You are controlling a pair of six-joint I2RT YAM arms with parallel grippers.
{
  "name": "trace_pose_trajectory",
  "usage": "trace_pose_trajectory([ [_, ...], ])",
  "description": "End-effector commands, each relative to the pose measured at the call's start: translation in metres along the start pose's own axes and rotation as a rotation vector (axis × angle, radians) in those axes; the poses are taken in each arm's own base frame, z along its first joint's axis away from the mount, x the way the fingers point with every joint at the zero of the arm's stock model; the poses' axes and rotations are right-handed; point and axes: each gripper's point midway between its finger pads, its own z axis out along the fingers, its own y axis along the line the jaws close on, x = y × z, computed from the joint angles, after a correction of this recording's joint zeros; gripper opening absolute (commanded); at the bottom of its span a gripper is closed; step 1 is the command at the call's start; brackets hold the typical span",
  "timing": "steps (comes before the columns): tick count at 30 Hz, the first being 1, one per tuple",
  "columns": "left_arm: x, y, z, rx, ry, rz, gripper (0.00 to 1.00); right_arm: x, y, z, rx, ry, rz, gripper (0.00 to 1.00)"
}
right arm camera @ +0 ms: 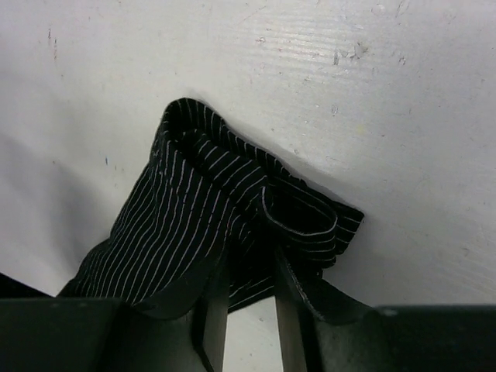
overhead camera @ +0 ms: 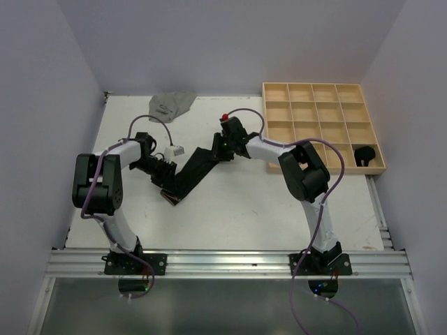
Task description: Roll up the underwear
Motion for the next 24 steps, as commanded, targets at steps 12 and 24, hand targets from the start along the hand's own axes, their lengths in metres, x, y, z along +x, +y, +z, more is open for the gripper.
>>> trace_pose_trajectory([
  [12, 0.014, 0.01, -0.004, -0.038, 0.005, 0.018, 0.37, -0.088, 0.089, -0.058, -0.226, -0.237, 0.017, 0.38],
  [24, 0.021, 0.01, -0.003, -0.046, 0.017, 0.008, 0.39, -0.002, 0.061, 0.017, -0.235, -0.062, 0.177, 0.34],
])
